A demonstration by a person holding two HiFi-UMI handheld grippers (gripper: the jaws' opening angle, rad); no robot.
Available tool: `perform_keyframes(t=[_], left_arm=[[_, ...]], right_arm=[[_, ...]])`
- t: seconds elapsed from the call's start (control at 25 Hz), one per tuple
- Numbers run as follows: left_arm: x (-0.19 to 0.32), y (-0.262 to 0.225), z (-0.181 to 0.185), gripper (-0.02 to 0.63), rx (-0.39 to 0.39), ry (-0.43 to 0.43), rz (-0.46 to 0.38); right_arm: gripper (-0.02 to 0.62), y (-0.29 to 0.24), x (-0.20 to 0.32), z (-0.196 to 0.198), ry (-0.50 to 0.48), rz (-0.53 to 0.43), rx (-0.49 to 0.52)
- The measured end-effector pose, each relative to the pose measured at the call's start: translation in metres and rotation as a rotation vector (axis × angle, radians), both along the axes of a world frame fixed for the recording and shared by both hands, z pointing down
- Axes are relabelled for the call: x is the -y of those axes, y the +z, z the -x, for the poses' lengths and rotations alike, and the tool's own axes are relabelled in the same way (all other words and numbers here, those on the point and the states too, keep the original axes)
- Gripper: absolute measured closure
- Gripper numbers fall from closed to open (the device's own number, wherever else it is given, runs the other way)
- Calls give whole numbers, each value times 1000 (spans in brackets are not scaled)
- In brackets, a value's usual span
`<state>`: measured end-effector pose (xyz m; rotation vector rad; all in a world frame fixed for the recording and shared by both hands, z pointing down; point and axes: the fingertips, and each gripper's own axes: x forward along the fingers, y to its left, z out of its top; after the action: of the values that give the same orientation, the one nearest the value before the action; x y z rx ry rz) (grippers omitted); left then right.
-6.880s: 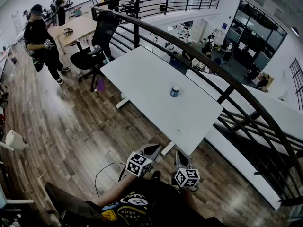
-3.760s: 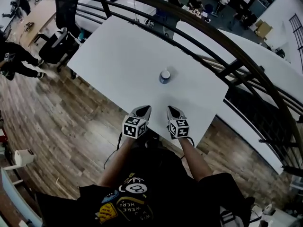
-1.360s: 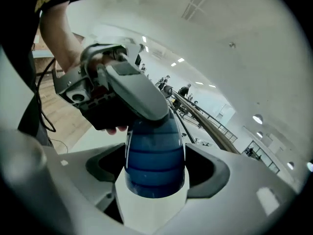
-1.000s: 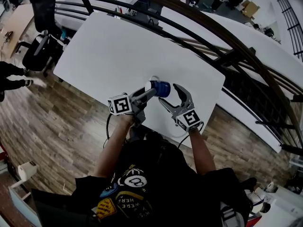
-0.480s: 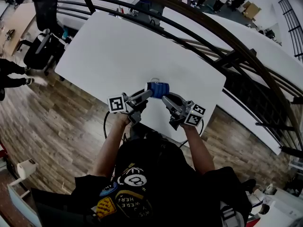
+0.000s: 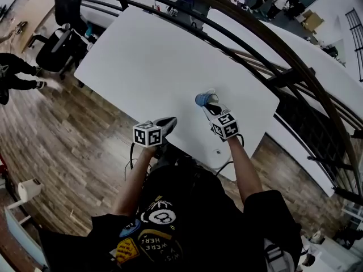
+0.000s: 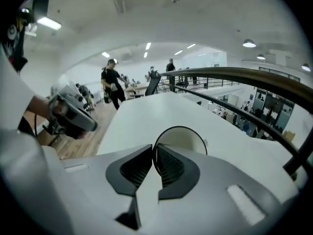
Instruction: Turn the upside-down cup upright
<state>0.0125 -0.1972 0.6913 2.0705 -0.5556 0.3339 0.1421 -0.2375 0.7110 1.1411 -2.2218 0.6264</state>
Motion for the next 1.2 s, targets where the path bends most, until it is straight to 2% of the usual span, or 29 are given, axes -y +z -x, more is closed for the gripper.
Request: perform_keyframes(t=[0.08,0.2,0.28,0.4,0.52,0.6,0.72,0.84,0.92,0.96,1.08,1.2], left_arm=[[-10,2,-3,604,19,21,-5],[-24,2,-5,604,21,40,4],[-30,2,-2,604,25,44,7],[-30,-1,8,604,27,30,10],[-24,-4,21,604,13,16,30],[-26,-7,25,604,-7,31,38],[-31,-14,21,604,-45,73,19],[-33,-13,11,604,-42,114,-9],[-30,-13,5,604,-20,120,-44],[-27,-15,2,604,-6,114,-71],[-18,-25,-3,604,12,73,-151],[-28,-36,-10,604,49,46,-226]], right_arm=[[562,20,16,-2,-74,43,-148],[561,41,36,-2,-237,103,-410],[561,50,46,2,-342,144,-529],[558,53,56,9,-442,188,-599],[554,51,64,12,-480,186,-620],[525,46,66,14,-424,161,-587],[501,26,66,9,-226,89,-453],[537,-6,53,-1,15,-13,-272],[591,-24,31,-7,148,-47,-144],[592,-32,18,-9,200,-51,-86],[592,-47,-29,-10,329,-60,76],[592,-55,-86,0,386,-57,214]])
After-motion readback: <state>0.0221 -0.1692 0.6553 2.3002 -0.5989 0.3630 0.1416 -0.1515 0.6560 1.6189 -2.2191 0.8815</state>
